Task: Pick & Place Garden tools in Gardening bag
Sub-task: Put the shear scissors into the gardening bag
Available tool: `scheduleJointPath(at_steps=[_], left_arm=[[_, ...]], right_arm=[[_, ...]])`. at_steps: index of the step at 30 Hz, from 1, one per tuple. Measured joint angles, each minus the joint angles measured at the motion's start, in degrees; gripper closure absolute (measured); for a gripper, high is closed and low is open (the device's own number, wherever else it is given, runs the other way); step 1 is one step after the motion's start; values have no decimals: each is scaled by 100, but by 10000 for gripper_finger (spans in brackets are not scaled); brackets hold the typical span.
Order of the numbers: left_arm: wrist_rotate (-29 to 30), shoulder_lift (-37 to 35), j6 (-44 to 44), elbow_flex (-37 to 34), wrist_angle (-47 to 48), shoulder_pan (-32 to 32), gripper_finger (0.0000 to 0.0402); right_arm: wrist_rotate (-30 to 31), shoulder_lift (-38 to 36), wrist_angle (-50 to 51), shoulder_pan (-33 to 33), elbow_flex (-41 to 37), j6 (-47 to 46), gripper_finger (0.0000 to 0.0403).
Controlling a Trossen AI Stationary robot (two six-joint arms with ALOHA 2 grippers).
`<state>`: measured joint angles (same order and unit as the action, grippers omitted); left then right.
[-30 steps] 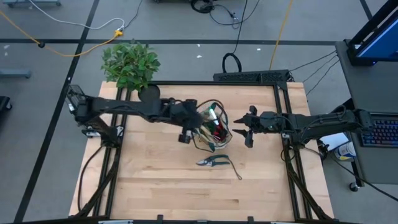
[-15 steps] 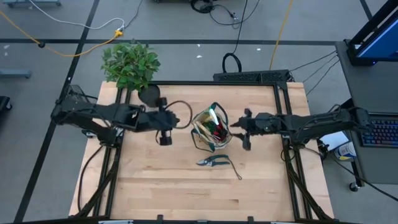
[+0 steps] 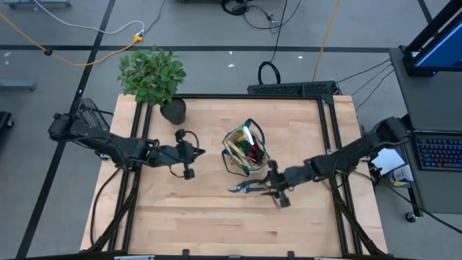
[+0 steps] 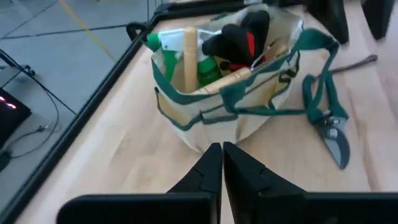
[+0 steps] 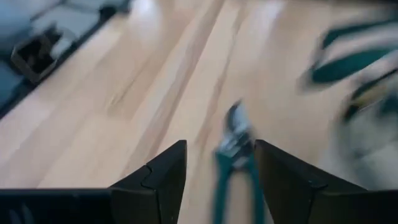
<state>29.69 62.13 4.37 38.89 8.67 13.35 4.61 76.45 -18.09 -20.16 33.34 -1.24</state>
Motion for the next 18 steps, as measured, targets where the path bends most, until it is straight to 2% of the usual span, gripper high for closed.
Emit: scheduleJointPath(at_steps=[2,5,13,18], left_arm=[[35,0,119,-156,-331,-12,387],[43,15,322,-222,-323,-31,397],[45,39,488,-220,-451,-31,380],[44,39,495,-220,-447,-31,385]], right_arm=[[-16,310,2,-70,0,-347,222],[-12,663,13,-41,0,-684,222],[-25,1346,-160,31,-2,-754,222],[-12,1688,-328,31,2,-765,229]])
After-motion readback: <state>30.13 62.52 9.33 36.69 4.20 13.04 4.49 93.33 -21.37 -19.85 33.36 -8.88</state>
